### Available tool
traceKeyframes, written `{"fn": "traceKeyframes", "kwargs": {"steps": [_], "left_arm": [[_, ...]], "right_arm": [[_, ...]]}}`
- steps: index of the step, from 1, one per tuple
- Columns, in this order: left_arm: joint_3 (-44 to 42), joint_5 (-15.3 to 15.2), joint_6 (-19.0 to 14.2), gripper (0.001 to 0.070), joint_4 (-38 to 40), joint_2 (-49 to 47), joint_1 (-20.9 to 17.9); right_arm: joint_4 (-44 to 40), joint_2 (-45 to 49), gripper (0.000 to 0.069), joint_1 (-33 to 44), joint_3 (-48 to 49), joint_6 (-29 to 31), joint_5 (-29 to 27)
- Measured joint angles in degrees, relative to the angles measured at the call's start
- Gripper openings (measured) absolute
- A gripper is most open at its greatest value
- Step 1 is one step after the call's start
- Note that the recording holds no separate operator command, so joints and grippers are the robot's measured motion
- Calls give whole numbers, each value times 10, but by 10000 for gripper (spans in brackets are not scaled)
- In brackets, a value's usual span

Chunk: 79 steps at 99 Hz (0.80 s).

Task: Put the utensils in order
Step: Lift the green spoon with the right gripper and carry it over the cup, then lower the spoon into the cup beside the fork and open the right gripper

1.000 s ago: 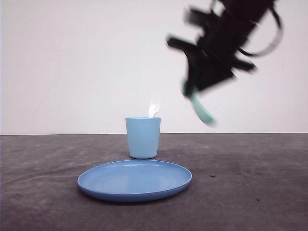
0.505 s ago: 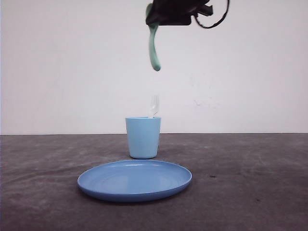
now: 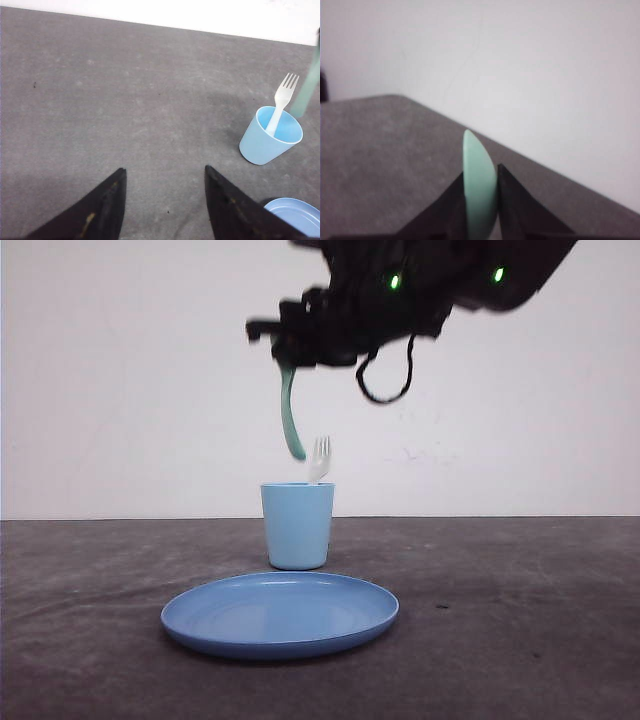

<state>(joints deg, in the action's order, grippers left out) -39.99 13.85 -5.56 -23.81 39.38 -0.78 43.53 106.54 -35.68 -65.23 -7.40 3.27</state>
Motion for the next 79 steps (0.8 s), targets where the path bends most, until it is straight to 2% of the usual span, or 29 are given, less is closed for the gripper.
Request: {"fn": "traceKeyframes", "kwargs": {"steps": [23,48,79], "left_arm": [[0,0,0,295,0,0,0],[0,0,0,295,0,0,0],[0,0,0,295,0,0,0]], "right_arm": [[-2,50,56,0,0,-19,0],[-39,57,59,0,0,-23,2],[-56,57,194,-2,0,-23,19]]}}
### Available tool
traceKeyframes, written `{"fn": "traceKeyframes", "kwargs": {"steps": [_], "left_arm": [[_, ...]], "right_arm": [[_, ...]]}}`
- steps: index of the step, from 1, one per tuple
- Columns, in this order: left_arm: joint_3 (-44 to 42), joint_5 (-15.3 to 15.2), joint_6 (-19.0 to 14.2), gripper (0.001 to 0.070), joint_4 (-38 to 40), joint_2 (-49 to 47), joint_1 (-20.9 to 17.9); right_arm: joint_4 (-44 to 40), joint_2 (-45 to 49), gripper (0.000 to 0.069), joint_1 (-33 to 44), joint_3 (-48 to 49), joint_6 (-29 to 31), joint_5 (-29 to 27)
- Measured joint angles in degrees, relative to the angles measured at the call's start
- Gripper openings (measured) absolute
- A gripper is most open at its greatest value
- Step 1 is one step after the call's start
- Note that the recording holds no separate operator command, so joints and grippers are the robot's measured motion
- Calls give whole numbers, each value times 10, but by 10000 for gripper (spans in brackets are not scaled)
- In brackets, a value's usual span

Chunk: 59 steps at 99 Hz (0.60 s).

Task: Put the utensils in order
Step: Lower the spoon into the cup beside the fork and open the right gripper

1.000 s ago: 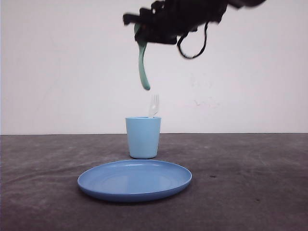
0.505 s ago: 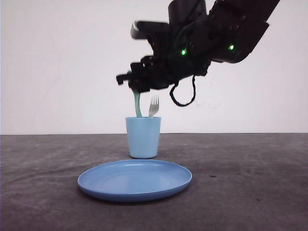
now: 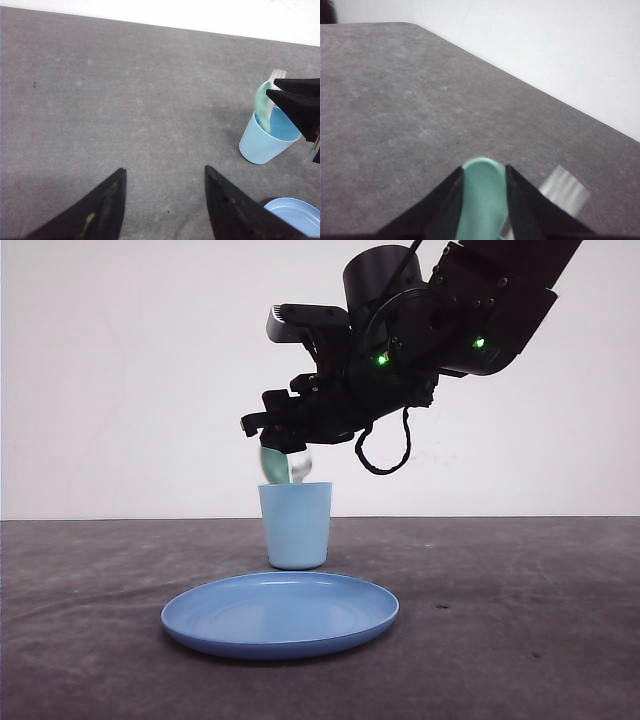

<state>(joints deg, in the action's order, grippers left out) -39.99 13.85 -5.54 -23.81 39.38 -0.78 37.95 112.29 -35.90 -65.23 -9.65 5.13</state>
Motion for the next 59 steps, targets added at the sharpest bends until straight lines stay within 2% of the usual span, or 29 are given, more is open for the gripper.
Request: {"fn": "traceKeyframes", "kwargs": {"steps": [6,20,25,44,59], "left_arm": [[0,0,0,295,0,0,0],[0,0,0,295,0,0,0],[0,0,0,295,0,0,0],[0,0,0,295,0,0,0],[0,0,0,295,0,0,0]], "right_arm": [[0,0,244,-1,0,0,10],[-17,-8,422,-4,0,1,19],[-34,-19,458,-4,0,6,25],[-130,-117,487,-4,0,23,50],[-254,-200,487,-4,0,39,57]]}}
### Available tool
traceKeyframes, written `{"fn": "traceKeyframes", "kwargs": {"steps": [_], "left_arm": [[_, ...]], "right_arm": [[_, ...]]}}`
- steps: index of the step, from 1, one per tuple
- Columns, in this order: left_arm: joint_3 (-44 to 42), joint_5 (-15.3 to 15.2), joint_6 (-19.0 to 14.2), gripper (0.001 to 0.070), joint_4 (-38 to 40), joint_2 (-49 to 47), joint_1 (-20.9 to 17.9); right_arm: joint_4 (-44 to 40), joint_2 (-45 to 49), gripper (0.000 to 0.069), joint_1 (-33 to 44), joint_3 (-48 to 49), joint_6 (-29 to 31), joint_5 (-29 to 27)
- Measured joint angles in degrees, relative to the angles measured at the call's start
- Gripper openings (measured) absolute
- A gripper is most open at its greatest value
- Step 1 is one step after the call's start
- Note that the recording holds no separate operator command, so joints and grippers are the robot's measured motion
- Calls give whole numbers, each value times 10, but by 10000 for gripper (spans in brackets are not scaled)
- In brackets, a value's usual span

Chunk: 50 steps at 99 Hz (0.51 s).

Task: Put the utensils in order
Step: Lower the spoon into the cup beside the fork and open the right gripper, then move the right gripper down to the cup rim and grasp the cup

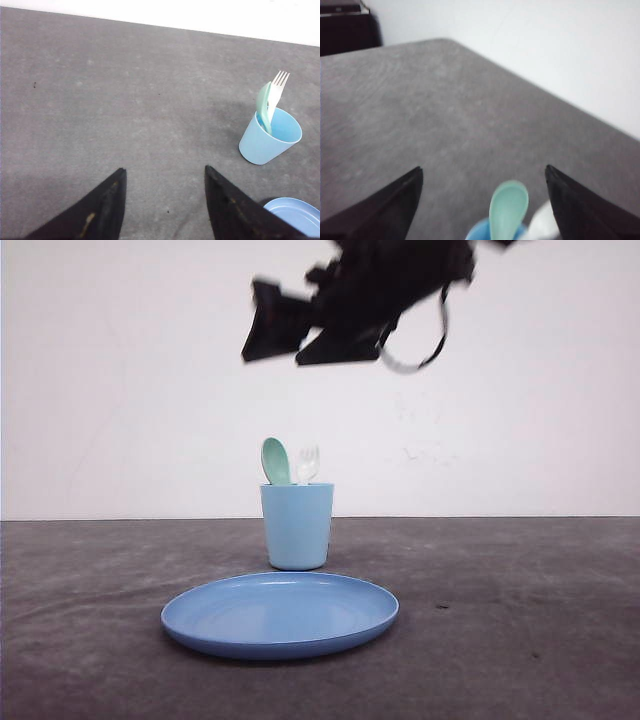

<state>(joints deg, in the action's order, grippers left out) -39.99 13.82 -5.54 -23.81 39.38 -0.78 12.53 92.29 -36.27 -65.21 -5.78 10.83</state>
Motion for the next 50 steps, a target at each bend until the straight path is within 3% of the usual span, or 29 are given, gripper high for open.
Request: {"fn": "traceKeyframes", "kwargs": {"steps": [28,50], "left_arm": [[0,0,0,295,0,0,0],[0,0,0,295,0,0,0]], "right_arm": [[-212,-126,498,9,0,24,-40],[-245,-161,670,28,71,45,-64]]}}
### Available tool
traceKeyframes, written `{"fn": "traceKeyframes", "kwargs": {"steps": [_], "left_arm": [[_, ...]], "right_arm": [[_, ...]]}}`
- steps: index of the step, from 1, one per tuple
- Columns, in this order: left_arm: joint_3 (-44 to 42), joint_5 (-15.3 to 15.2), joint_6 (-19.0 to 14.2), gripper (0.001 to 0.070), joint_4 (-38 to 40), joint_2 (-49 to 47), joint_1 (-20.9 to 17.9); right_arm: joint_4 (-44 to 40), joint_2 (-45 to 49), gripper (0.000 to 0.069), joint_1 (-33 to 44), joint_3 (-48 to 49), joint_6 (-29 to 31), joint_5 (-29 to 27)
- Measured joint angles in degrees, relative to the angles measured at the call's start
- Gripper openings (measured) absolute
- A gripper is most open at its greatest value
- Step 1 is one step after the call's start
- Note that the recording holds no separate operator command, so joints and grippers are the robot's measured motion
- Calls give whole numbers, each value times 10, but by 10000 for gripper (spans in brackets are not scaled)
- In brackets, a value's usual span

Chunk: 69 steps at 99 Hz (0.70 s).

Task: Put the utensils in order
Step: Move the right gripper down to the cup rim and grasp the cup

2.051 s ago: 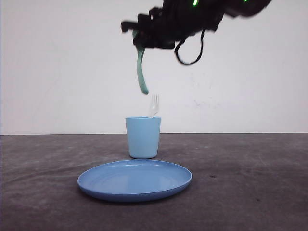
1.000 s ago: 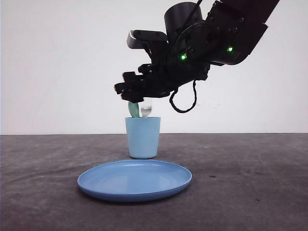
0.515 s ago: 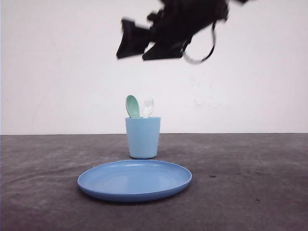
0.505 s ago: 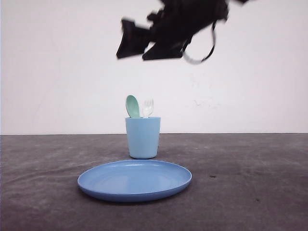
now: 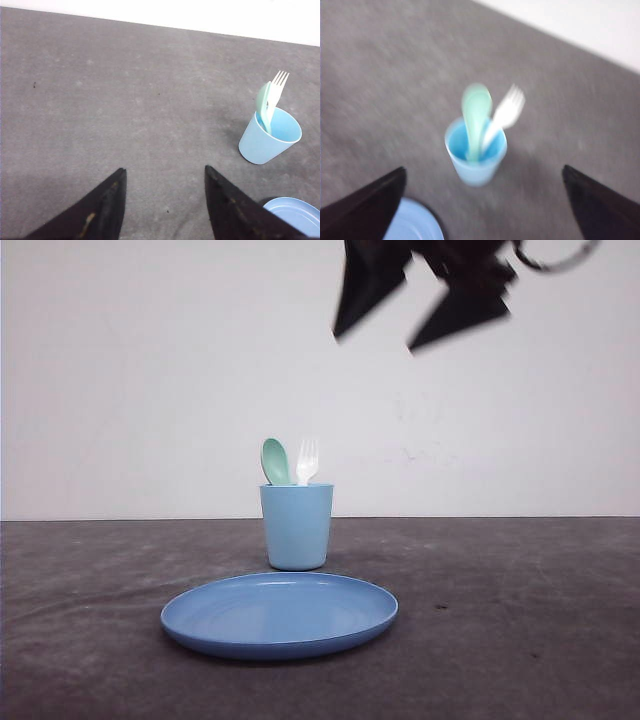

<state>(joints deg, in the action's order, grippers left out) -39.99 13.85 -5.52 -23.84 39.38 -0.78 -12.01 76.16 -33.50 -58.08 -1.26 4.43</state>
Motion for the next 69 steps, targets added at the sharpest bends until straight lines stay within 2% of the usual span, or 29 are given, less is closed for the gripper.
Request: {"fn": "traceKeyframes", "kwargs": {"steps": [10,30,40,69], "left_arm": [[0,0,0,295,0,0,0],[0,0,0,295,0,0,0],[0,0,0,295,0,0,0],[0,0,0,295,0,0,0]], "right_arm": [[15,4,681,10,55,16,-1],[111,26,681,15,144,60,-1],[141,53,681,14,148,73,2],[276,167,681,12,148,78,63]]}}
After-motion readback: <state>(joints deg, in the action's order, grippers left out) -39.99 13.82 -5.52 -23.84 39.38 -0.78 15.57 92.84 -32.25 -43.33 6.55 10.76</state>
